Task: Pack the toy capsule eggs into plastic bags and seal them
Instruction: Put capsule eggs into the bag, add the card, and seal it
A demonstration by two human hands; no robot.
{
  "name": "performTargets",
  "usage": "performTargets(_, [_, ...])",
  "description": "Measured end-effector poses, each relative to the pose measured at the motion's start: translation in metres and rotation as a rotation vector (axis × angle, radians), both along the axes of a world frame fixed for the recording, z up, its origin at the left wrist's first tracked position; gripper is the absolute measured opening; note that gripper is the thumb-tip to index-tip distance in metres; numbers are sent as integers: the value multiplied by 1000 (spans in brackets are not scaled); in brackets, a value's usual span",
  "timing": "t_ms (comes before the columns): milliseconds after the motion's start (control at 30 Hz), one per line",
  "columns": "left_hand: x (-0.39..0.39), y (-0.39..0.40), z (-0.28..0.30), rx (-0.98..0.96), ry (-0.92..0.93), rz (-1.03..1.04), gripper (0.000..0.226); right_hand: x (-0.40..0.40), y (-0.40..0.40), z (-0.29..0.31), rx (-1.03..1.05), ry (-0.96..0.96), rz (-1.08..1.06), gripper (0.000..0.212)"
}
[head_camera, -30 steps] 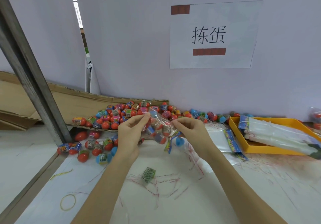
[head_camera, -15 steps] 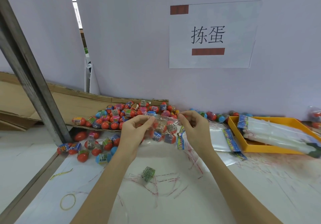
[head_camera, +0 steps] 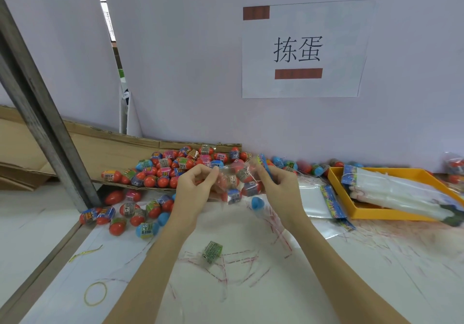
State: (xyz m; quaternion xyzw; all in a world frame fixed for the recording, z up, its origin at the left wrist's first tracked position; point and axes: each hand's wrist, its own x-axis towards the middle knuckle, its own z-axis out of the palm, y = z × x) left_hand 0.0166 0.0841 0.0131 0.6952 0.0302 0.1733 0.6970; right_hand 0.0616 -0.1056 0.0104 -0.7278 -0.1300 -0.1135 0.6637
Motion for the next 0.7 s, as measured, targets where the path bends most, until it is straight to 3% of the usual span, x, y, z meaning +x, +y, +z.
performTargets(233, [2, 1, 0, 73, 28, 22, 16, 0, 3, -3, -26, -56, -63, 19])
performTargets(367, [0, 0, 0, 125, 7, 13, 13, 1, 1, -5, -62, -59, -15, 25])
performTargets(533, [1, 2, 2, 102, -40, 77, 13, -3, 3, 0, 131, 28, -5, 31])
performTargets(700, [-1, 5, 1, -2, -77, 136, 12, -5, 2, 5, 304, 235, 162, 19])
